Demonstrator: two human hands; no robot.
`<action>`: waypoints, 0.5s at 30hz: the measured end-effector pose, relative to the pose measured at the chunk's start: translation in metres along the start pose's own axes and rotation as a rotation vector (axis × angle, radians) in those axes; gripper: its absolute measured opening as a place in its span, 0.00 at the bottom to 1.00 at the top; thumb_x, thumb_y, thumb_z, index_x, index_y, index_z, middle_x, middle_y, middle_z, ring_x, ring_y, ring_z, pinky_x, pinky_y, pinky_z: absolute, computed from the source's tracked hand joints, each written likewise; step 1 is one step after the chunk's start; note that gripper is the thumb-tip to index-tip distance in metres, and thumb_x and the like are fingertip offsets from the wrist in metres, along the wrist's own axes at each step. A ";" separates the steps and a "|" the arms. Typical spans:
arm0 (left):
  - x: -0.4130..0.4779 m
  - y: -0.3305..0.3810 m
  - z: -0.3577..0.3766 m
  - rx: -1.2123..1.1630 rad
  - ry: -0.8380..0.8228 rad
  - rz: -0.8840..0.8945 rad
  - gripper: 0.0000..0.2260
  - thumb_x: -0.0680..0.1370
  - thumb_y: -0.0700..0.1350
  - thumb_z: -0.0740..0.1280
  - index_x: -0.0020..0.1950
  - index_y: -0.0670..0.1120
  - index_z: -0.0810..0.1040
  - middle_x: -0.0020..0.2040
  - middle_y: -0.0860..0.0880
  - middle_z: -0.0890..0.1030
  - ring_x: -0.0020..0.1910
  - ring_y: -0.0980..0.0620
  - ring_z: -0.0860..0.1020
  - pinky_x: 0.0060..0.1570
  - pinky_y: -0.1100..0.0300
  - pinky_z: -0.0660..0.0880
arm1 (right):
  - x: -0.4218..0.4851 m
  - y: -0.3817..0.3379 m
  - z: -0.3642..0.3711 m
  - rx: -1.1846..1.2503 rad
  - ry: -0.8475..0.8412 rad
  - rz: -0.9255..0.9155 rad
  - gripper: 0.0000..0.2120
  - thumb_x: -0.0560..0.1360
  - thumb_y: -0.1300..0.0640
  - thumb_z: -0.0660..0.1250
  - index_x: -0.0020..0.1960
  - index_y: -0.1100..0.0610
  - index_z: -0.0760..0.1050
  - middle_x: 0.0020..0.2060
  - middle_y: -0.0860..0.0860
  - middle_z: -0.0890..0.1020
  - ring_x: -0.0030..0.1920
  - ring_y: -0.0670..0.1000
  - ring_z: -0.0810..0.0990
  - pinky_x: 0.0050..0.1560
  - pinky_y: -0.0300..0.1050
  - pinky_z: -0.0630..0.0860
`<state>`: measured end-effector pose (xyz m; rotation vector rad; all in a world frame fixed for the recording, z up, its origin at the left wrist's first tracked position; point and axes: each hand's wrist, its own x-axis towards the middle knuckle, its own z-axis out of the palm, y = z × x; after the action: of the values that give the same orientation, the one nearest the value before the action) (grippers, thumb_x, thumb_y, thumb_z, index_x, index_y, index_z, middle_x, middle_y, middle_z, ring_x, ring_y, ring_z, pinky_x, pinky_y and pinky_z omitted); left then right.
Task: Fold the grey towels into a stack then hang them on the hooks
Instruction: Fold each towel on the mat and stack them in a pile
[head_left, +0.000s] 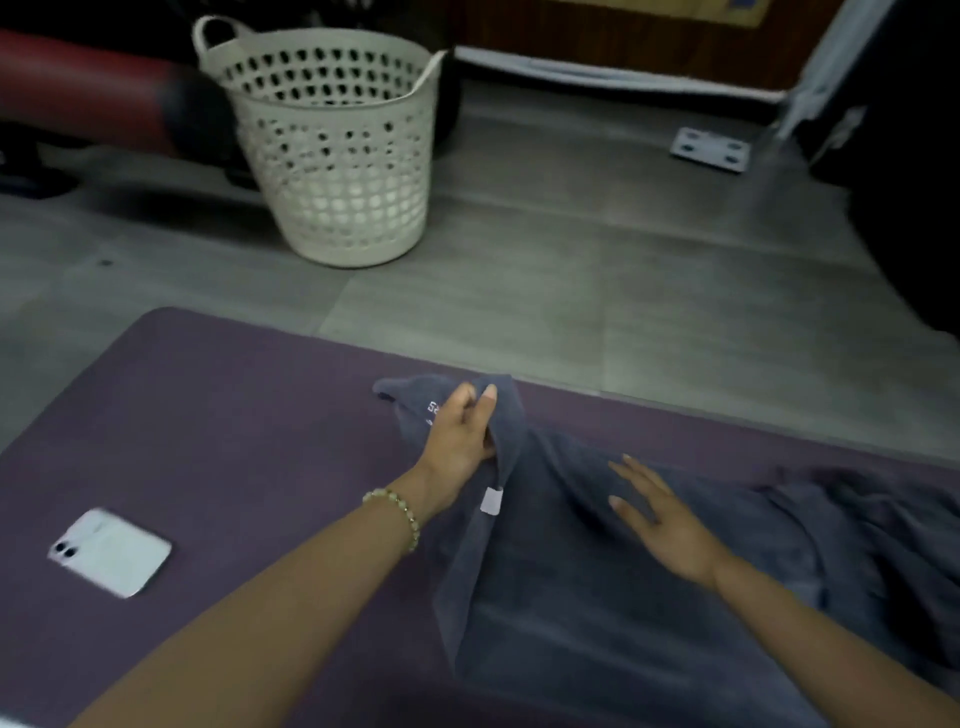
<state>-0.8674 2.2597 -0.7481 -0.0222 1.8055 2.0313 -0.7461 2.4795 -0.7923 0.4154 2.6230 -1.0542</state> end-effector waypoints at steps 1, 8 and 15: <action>-0.002 0.008 0.024 -0.007 -0.033 0.003 0.12 0.83 0.44 0.57 0.40 0.45 0.63 0.30 0.50 0.73 0.28 0.59 0.75 0.31 0.67 0.77 | -0.011 0.013 -0.019 0.004 0.019 0.025 0.24 0.79 0.48 0.59 0.74 0.46 0.59 0.76 0.43 0.55 0.75 0.45 0.55 0.72 0.38 0.52; -0.034 0.017 0.173 -0.014 -0.176 -0.021 0.14 0.83 0.45 0.56 0.37 0.46 0.64 0.33 0.48 0.73 0.29 0.56 0.76 0.30 0.63 0.76 | -0.091 0.104 -0.122 0.060 0.035 0.313 0.23 0.81 0.51 0.59 0.74 0.55 0.61 0.73 0.50 0.62 0.74 0.54 0.60 0.71 0.44 0.59; -0.061 -0.058 0.268 0.157 -0.232 -0.043 0.15 0.82 0.48 0.59 0.37 0.46 0.63 0.29 0.45 0.67 0.29 0.49 0.68 0.30 0.56 0.68 | -0.168 0.216 -0.139 0.348 0.140 0.637 0.24 0.75 0.50 0.69 0.65 0.63 0.72 0.65 0.57 0.74 0.63 0.56 0.72 0.67 0.50 0.68</action>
<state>-0.7234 2.5010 -0.7441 0.2100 1.7939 1.7764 -0.5342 2.7004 -0.7695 1.3323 2.1448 -1.2606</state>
